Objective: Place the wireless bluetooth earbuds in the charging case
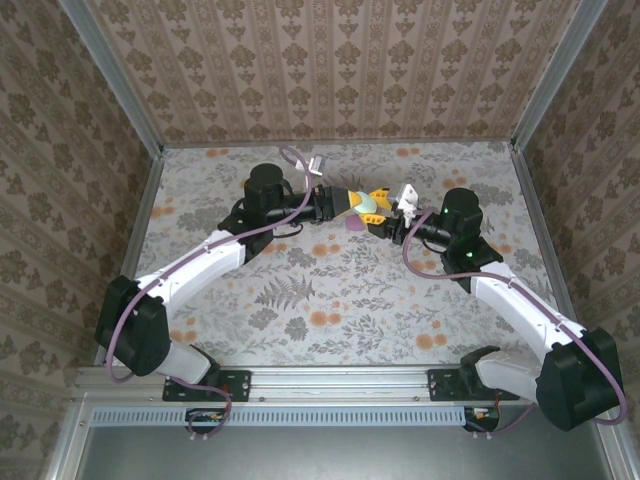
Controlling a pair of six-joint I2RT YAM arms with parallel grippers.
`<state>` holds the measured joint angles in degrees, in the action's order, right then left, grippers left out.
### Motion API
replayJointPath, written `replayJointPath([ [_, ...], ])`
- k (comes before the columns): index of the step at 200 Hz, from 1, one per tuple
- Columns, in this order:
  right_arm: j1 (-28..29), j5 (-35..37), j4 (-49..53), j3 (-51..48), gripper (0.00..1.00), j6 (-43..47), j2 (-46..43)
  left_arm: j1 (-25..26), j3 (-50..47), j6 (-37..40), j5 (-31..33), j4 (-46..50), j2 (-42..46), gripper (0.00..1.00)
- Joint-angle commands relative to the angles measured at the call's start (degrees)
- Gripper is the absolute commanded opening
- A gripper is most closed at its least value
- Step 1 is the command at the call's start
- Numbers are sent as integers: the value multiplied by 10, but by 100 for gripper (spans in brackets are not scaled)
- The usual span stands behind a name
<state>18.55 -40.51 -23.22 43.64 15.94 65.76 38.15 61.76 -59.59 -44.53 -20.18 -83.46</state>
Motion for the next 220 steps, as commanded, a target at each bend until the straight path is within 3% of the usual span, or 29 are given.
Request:
replayJointPath([
  [1, 2, -20, 35, 30, 37, -6, 6, -4, -11, 17, 10, -16, 25, 35],
  [13, 2, -34, 67, 44, 36, -13, 7, -7, -12, 48, 26, 1, 37, 56],
  [19, 2, -43, 85, 52, 36, -16, 8, -8, -14, 70, 38, 11, 46, 60],
  [59, -8, -154, 155, 87, 34, -54, 27, -11, -78, 274, 95, -4, 119, 68],
  [88, -13, -223, 215, 127, 33, -60, 54, -14, -145, 430, 82, -53, 168, 68],
  [106, -15, -260, 235, 148, 33, -57, 70, -18, -169, 490, 31, -66, 181, 68],
  [149, -14, -291, 263, 173, 33, -39, 88, -24, -146, 512, -70, -36, 163, 68],
  [220, -6, -295, 281, 182, 34, -8, 93, -19, -132, 500, -54, -52, 144, 64],
])
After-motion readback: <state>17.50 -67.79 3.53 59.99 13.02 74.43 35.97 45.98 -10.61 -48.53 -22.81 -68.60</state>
